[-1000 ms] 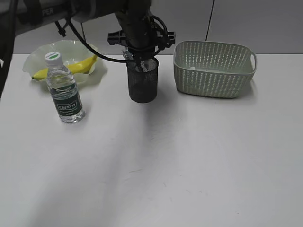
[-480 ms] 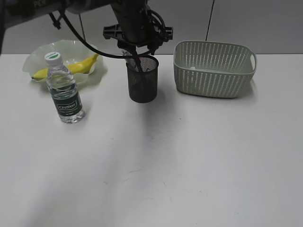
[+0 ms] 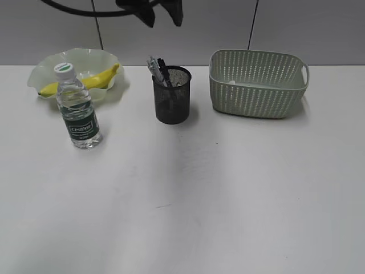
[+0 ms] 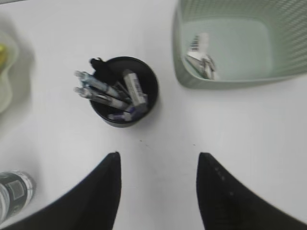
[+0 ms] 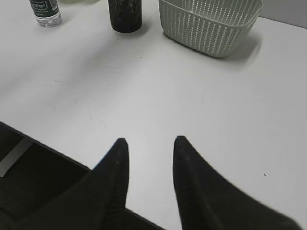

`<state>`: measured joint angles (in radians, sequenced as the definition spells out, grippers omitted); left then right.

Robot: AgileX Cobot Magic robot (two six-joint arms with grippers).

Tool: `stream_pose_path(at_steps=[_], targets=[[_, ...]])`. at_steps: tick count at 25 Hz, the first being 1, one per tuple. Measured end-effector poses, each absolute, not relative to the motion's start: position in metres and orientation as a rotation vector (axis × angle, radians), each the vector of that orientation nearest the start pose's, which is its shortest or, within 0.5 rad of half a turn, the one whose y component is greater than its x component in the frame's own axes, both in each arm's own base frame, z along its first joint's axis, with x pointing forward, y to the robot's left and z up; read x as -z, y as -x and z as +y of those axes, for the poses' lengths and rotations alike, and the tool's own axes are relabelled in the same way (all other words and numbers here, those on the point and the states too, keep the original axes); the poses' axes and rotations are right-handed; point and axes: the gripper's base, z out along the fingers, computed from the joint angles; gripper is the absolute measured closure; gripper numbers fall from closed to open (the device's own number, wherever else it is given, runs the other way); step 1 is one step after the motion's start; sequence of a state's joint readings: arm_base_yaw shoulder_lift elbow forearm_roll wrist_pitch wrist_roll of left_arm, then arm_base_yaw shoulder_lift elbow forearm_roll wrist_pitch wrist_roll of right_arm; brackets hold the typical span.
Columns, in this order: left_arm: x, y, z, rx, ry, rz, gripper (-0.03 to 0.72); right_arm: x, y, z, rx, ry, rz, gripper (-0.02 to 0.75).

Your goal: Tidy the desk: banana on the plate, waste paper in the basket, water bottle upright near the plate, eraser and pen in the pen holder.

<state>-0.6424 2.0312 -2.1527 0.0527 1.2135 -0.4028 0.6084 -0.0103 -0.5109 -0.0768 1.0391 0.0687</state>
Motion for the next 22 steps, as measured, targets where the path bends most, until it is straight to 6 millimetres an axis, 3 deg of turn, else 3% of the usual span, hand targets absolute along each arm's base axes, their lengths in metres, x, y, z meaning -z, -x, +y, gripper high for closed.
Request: stream_pose_path(at_steps=[4,8,14,22], targets=[[-0.386,-0.324,-0.263,0.316,-0.462,2.524,0.32,-0.282,0.002,-0.009,-0.343,0.535,1.943,0.473],[-0.392,-0.282,-0.245,0.208,-0.559,2.514,0.326,-0.282,0.002,-0.009,-0.343,0.535,1.943,0.473],[-0.368,-0.218,-0.197,0.147,-0.633,2.62,0.326,-0.282,0.002,-0.009,-0.343,0.535,1.943,0.475],[-0.335,-0.12,-0.102,0.158,-0.636,2.635,0.326,-0.282,0.002,-0.009,-0.343,0.535,1.943,0.479]])
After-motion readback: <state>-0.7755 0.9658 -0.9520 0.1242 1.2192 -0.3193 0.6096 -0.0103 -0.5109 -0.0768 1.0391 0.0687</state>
